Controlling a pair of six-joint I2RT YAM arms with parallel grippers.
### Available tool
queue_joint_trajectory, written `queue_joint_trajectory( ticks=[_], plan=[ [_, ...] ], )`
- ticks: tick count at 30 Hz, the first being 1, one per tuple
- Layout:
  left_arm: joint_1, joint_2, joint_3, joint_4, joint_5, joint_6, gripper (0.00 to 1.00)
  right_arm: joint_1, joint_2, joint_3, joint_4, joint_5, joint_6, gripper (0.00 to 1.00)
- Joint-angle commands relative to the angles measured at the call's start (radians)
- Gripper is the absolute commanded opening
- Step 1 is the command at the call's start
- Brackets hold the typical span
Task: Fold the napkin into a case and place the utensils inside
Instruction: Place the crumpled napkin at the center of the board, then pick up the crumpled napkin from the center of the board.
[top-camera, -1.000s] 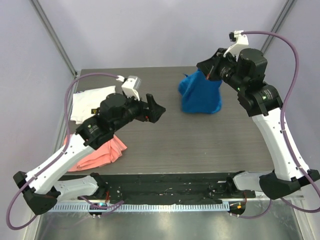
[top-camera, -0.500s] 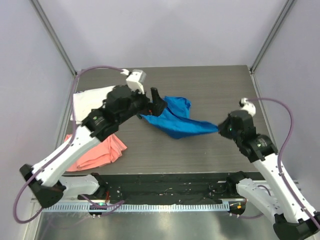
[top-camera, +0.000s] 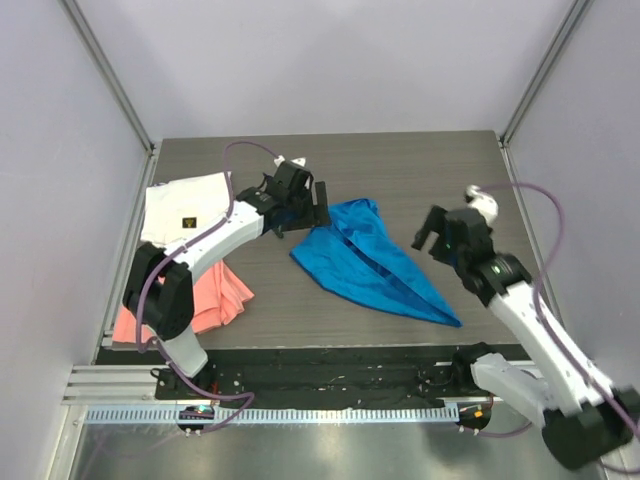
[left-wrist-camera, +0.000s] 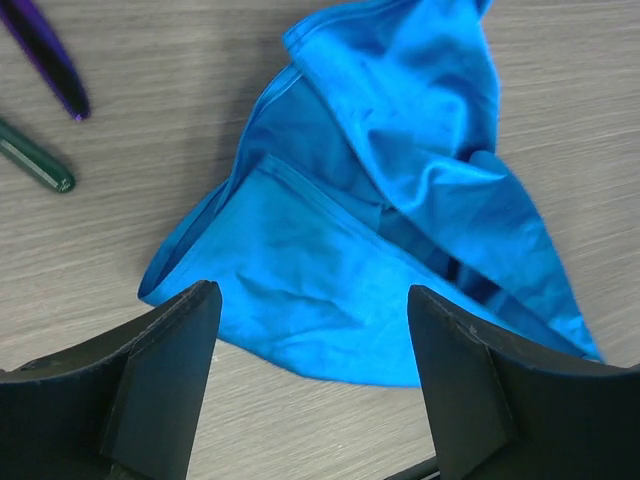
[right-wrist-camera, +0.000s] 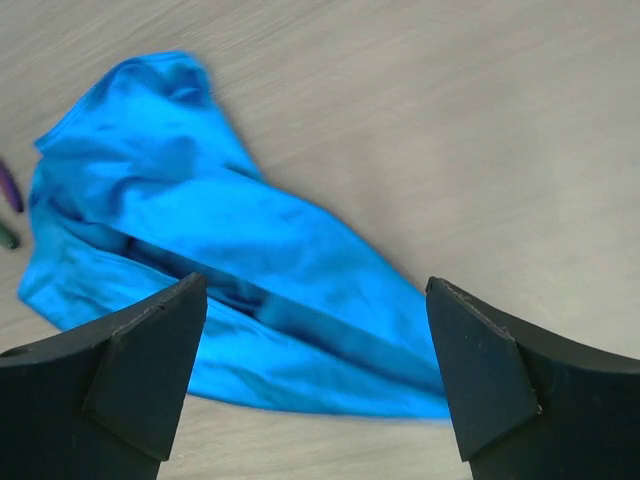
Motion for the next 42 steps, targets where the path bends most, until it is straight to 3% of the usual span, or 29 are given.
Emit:
queue_joint_trajectory(
  ticks=[1,3,6,9,12,16,23,32,42],
  plan=[
    [0.024,0.070,0.137,-0.029,0.013,0.015,0.77,0.000,0.330,0.210,0.303,-0.248,-0.292,0.95],
    [0.068,0.090,0.132,-0.047,0.053,-0.001,0.68,0.001,0.505,0.269,0.405,-0.357,-0.322,0.92],
    [0.113,0.028,0.054,0.038,0.068,-0.029,0.64,0.003,0.756,0.451,0.435,-0.454,-0.354,0.76],
    [0.127,0.003,-0.006,0.054,0.099,-0.034,0.51,0.018,0.974,0.655,0.426,-0.585,-0.357,0.61],
    [0.127,-0.029,-0.065,0.078,0.128,-0.073,0.43,0.059,1.144,0.842,0.406,-0.612,-0.359,0.52],
    [0.130,-0.111,-0.180,0.140,0.083,-0.092,0.43,0.136,1.299,1.055,0.315,-0.525,-0.409,0.52],
    [0.130,-0.183,-0.256,0.166,0.132,-0.123,0.40,0.221,1.369,1.091,0.240,-0.341,-0.486,0.49],
    [0.122,-0.186,-0.277,0.186,0.163,-0.135,0.39,0.253,1.394,1.085,0.205,-0.247,-0.523,0.42],
    [0.091,-0.180,-0.268,0.189,0.165,-0.135,0.38,0.253,1.409,1.064,0.209,-0.279,-0.528,0.39]
  ],
)
